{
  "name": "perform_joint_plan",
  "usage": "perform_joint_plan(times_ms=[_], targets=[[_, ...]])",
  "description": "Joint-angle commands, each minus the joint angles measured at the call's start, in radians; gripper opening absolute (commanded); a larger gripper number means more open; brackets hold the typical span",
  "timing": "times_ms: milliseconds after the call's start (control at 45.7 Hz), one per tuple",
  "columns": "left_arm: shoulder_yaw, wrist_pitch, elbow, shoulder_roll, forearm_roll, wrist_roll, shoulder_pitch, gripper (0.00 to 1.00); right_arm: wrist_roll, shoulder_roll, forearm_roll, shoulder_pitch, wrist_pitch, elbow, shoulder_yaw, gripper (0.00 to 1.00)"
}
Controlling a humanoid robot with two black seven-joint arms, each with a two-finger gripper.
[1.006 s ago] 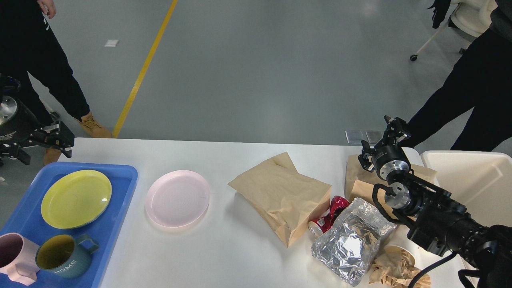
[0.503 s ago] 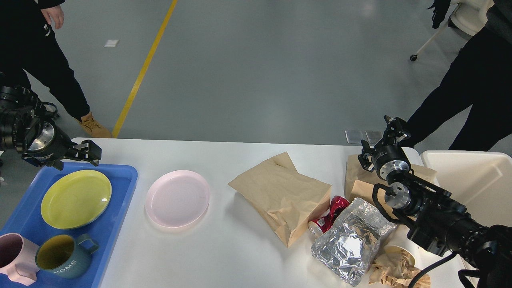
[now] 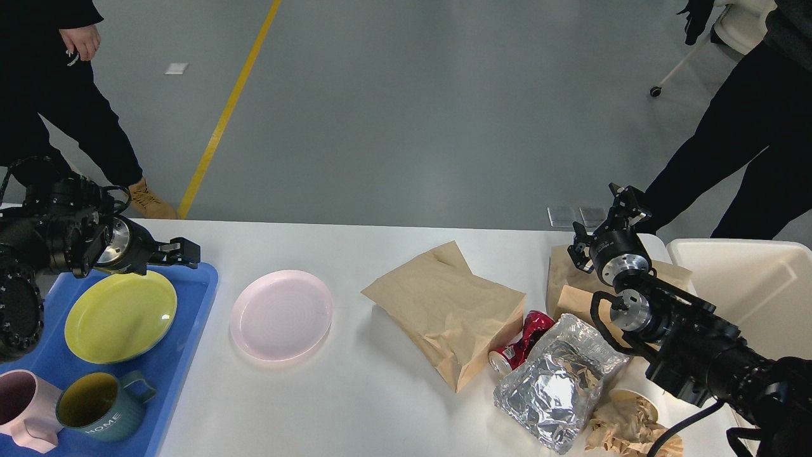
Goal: Tidy desktop
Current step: 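Raise the left gripper and move it toward the pink plate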
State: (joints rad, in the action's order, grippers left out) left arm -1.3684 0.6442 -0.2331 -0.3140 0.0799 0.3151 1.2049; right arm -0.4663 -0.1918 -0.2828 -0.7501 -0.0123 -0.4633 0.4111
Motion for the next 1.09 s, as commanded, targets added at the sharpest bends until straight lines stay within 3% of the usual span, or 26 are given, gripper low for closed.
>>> perform_joint_plan(times_ms=[0, 394, 1071], targets=[[0.031, -0.001, 0.000, 0.021, 0.000, -0.004, -0.007, 0.91, 0.000, 0.000, 0.001, 0.000, 0.000, 0.000, 0.000, 1.00], [0.262, -0.017, 0.000, 0.012, 0.003, 0.001, -0.033, 0.96, 0.000, 0.000, -0.001, 0.000, 0.000, 0.000, 0.000, 1.00], [0.302, -0.012, -0.002, -0.023, 0.003, -0.002, -0.070, 0.96, 0.000, 0.000, -0.001, 0.000, 0.000, 0.000, 0.000, 1.00]])
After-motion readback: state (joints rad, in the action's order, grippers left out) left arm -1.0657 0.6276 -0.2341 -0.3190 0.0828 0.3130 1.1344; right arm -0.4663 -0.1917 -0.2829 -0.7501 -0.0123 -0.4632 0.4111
